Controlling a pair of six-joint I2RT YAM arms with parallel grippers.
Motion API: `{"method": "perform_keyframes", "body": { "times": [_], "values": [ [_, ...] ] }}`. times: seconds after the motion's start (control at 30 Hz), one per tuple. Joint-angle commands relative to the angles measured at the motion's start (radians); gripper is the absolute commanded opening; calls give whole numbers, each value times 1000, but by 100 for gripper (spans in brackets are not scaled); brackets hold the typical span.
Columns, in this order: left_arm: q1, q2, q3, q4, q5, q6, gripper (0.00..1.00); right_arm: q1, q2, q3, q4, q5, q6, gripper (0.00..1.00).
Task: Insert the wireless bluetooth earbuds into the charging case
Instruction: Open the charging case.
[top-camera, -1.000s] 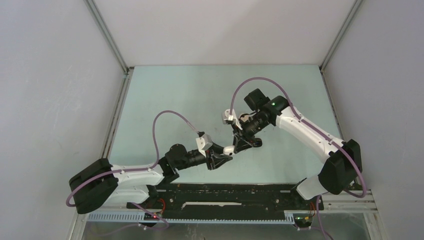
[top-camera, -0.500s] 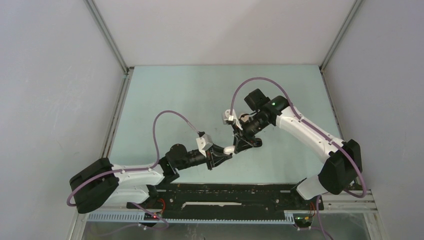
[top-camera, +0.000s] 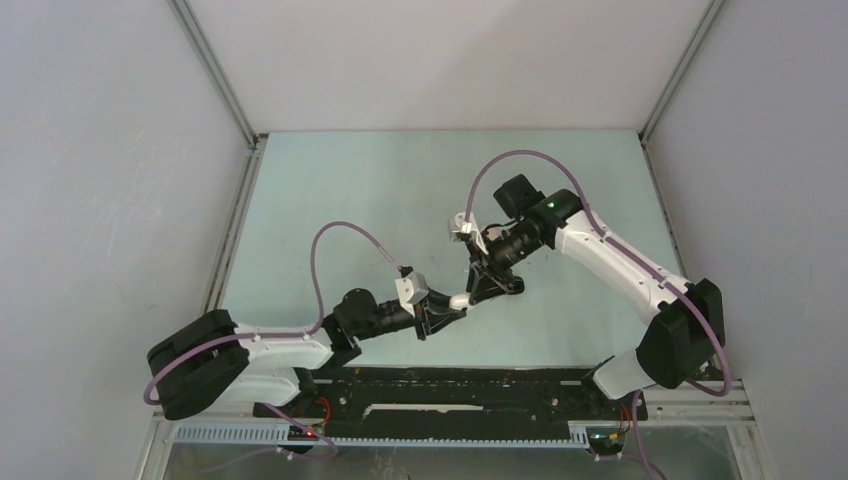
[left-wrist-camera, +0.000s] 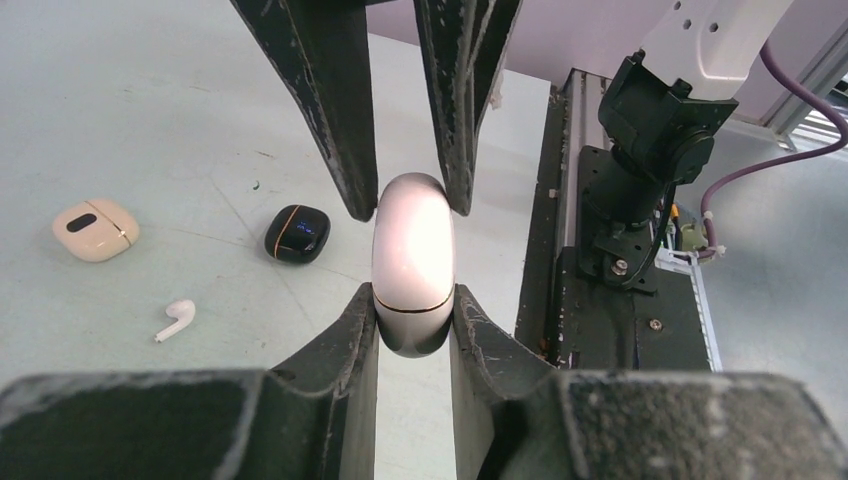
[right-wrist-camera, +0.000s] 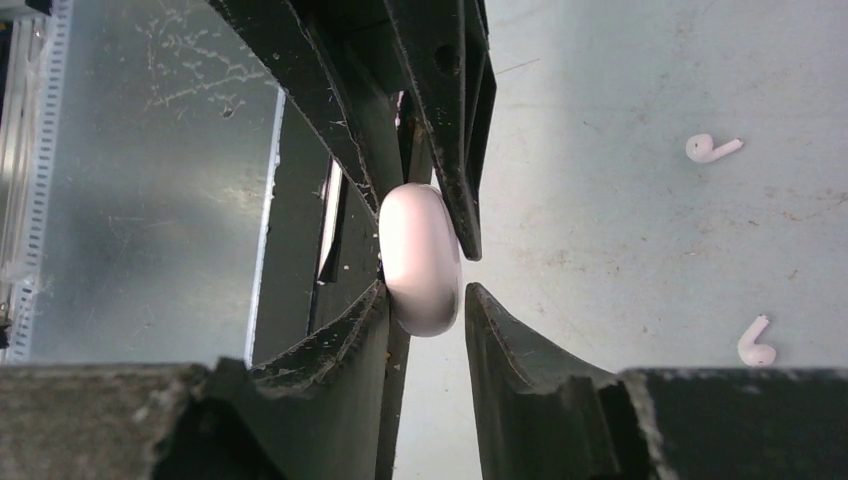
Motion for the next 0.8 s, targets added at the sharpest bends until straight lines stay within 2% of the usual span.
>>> {"method": "perform_keyframes", "body": {
  "times": [0.0,0.27,0.33,0.37,0.4,0.43,0.47,0.77],
  "values": [
    [-11,10,-14,71,18,42,0,-42,-3,4,34,-66,42,37],
    [-13,17,-14,86,6,31,0,-65,1,4,48,-70,64,37],
    [-13,20,-13,81,4,28,0,-64,-7,3,28,-86,39,42],
    [-13,22,-12,81,2,24,0,-64,-10,4,14,-94,24,46],
    [-13,22,-12,80,0,22,0,-63,-13,4,6,-98,14,59],
    [-13,22,-11,81,-1,20,0,-62,-16,3,-3,-102,8,81],
    [-13,21,-10,82,-2,18,0,-60,-15,3,-9,-105,2,97],
    [-13,-28,10,55,4,4,0,-9,29,4,29,-31,52,100]
  ]
}}
